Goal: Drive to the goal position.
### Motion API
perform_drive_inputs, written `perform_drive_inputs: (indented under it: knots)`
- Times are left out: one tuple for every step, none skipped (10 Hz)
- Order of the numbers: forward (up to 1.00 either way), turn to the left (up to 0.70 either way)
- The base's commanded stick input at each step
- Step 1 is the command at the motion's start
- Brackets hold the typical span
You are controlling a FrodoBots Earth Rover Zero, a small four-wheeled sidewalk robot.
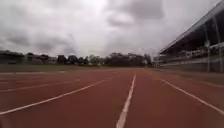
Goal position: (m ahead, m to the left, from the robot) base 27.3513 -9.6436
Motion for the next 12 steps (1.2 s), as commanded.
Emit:
perform_drive_inputs:
  knots:
    - [0.7, -0.35]
    - [0.7, -0.35]
    - [0.7, -0.35]
    - [0.7, -0.35]
    - [0.7, -0.35]
    - [0.7, -0.35]
    - [0.7, -0.35]
    - [0.7, -0.35]
    - [0.7, -0.35]
    - [0.7, -0.35]
    - [0.7, -0.35]
    - [0.7, -0.35]
